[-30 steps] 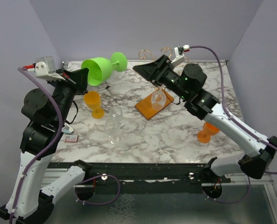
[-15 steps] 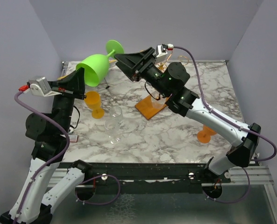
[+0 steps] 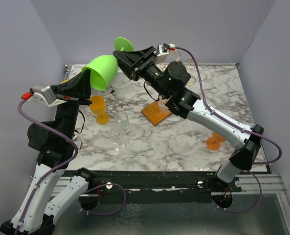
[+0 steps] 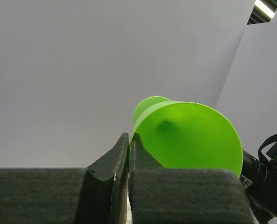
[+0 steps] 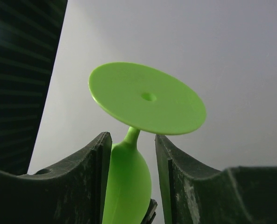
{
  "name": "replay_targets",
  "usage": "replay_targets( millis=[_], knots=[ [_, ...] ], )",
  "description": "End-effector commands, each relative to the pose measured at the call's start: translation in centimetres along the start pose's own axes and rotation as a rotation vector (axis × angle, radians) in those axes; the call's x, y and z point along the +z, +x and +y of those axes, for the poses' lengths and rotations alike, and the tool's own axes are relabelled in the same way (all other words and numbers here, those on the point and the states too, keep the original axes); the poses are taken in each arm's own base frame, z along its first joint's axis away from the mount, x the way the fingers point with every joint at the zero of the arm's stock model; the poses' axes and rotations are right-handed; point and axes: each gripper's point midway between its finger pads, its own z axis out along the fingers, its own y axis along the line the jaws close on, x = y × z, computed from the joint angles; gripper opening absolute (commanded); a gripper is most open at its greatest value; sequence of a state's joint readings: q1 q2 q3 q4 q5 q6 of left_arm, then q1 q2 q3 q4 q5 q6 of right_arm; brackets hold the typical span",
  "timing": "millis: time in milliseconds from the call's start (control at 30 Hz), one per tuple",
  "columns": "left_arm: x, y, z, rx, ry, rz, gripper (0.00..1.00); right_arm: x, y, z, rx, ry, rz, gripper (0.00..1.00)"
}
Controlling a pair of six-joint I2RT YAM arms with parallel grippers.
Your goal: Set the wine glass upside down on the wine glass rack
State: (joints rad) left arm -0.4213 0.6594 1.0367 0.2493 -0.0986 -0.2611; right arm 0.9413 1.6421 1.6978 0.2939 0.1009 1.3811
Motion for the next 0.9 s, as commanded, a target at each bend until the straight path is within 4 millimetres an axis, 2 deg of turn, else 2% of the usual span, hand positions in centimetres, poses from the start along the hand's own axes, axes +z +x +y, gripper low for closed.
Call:
replay_targets(
  millis=[0,67,133,167,200,367,500,667,767,867],
  knots=[
    [-0.3,-0.1,-1.3,0.0,0.075,-0.016,0.0,0.9,0.1,0.5,0.033,-0.032,-0.016,0.42],
    [-0.4,0.2,-1.2,0.0,0.074,-0.009,0.0,1.0,0.1,0.6,0.038,-0.04,-0.018,0.34],
    [-0.4,0.5,-1.1,-0.001,0.069,-0.003,0.0,0.9,-0.1,0.7,0.033,-0.046,-0.024,0.17],
    [-0.5,0.6,-1.0,-0.001,0.066,-0.001,0.01,0.9,-0.1,0.9,0.026,-0.051,-0.028,0.05],
    [-0.5,0.7,-0.9,-0.005,0.058,0.006,0.11,0.8,-0.3,1.1,0.012,-0.057,-0.032,0.01],
    [-1.3,1.3,0.3,-0.003,-0.016,0.078,0.47,-0.2,-2.0,2.9,-0.117,-0.115,-0.117,0.01],
    [-3.1,1.0,1.2,-0.017,-0.075,0.098,0.74,-1.1,-3.2,4.3,-0.266,-0.16,-0.174,0.01],
    [-5.8,-0.1,0.9,-0.047,-0.074,0.134,0.91,-2.2,-3.3,5.3,-0.507,-0.223,-0.19,0.01],
    [-6.8,-1.2,0.0,-0.097,-0.057,0.165,0.97,-2.5,-2.1,5.8,-0.662,-0.289,-0.136,0.01],
    [-6.7,-2.7,-1.6,-0.172,-0.018,0.182,0.99,-2.7,-0.3,5.5,-0.819,-0.351,-0.051,0.01]
  ],
)
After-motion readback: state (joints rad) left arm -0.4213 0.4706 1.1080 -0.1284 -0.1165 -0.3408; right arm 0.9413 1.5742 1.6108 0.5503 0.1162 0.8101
